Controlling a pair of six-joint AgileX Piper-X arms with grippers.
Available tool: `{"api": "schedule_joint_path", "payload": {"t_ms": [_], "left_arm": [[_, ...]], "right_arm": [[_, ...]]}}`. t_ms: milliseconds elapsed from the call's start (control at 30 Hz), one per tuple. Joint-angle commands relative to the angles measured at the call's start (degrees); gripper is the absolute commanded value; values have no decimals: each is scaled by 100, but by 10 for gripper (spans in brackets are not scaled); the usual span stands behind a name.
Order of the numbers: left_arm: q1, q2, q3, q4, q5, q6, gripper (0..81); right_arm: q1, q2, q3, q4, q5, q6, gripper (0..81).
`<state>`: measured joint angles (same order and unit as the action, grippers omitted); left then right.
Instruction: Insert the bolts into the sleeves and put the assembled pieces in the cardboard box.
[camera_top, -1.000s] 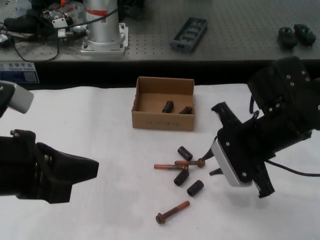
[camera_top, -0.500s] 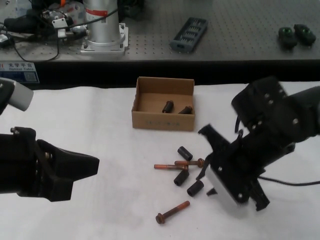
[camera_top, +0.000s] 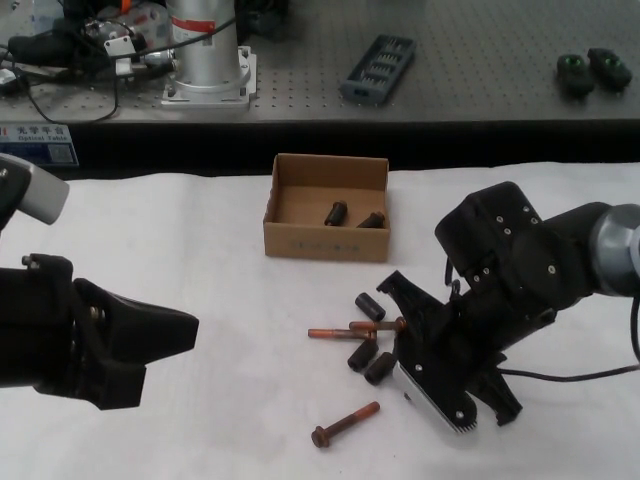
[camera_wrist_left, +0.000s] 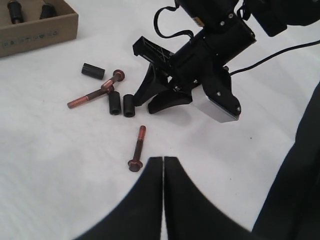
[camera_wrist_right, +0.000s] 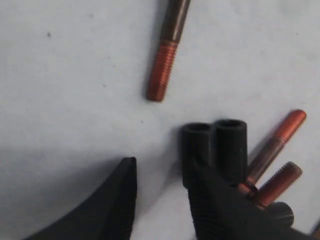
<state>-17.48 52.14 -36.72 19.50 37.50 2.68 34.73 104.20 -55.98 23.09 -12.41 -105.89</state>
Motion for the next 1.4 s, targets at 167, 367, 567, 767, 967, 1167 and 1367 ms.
{"api": "schedule_joint_path", "payload": {"t_ms": [167, 367, 567, 767, 967, 1167, 1367], "left_arm": [[10, -44, 22, 8, 8, 236, 7], [10, -44, 22, 8, 8, 257, 7], [10, -44, 22, 8, 8, 373, 7], [10, -44, 22, -10, 8, 420, 7], [10, -44, 22, -23, 8, 420, 7], [10, -44, 22, -23, 8, 420, 7], [10, -44, 22, -23, 8, 420, 7]], "right_arm": [[10, 33, -22, -146, 138, -55, 277], [10, 33, -22, -731, 138, -45, 277], [75, 33, -43, -695, 71, -45, 277], [199, 62, -43, -668, -151, 20, 277], [231, 62, -43, -455, -283, 133, 277], [231, 62, -43, -151, -283, 133, 277], [231, 118, -43, -153, -283, 133, 277]]}}
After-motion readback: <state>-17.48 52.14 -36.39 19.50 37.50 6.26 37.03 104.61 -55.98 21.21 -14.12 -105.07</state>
